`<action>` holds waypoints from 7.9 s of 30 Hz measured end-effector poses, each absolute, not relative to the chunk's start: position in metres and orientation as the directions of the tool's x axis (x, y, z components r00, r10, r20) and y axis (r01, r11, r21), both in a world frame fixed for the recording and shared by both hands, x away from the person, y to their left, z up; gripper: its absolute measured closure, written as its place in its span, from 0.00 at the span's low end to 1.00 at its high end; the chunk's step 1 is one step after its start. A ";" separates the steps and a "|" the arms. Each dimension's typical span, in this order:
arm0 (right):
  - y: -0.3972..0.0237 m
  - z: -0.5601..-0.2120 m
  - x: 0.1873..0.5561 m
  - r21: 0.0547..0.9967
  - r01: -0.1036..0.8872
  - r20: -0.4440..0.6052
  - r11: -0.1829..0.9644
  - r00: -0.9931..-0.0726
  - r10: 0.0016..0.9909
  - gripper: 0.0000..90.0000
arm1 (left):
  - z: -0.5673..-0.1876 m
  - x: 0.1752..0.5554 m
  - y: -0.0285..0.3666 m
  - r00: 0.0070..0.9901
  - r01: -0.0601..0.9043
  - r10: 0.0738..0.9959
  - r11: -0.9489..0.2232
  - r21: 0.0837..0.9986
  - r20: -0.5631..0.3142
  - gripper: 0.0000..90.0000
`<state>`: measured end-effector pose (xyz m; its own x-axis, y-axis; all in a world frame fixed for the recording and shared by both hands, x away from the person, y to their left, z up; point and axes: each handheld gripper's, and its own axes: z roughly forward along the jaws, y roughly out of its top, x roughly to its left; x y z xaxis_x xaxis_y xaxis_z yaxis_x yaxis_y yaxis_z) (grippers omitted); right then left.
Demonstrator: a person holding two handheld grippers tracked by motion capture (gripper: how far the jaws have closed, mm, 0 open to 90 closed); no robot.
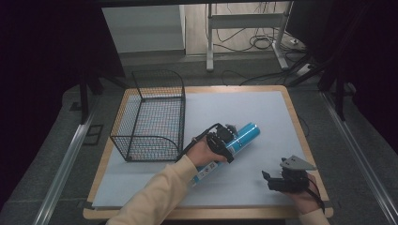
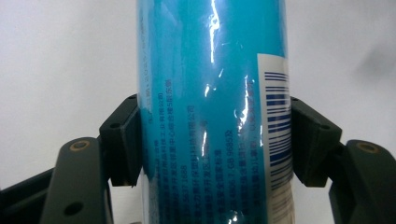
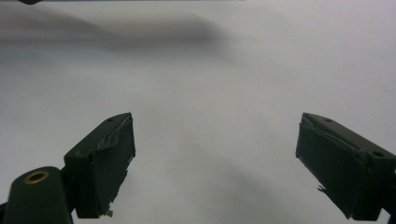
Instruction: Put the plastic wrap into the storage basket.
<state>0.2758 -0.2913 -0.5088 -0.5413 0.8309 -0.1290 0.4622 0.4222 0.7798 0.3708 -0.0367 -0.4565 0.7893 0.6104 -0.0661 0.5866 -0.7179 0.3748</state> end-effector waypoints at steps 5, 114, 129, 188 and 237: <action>-0.291 -0.508 0.275 0.783 0.459 -0.130 0.420 -0.539 0.832 0.13 | -0.450 0.371 -0.036 0.790 0.582 0.610 -0.716 0.385 -0.059 0.35; -0.294 -0.512 0.278 0.769 0.477 -0.138 0.425 -0.525 0.840 0.14 | -0.331 0.433 0.022 0.712 0.567 0.698 -0.638 0.521 0.079 0.35; -0.294 -0.513 0.278 0.767 0.484 -0.130 0.422 -0.527 0.840 0.14 | -0.329 0.456 0.063 0.623 0.622 0.776 -0.569 0.538 0.100 0.35; -0.297 -0.515 0.280 0.762 0.497 -0.144 0.416 -0.496 0.856 0.14 | -0.414 0.523 0.138 0.475 0.778 0.866 -0.497 0.385 0.158 0.35; -0.296 -0.518 0.280 0.753 0.505 -0.139 0.422 -0.505 0.852 0.14 | -0.408 0.505 0.143 0.444 0.776 0.888 -0.447 0.445 0.118 0.12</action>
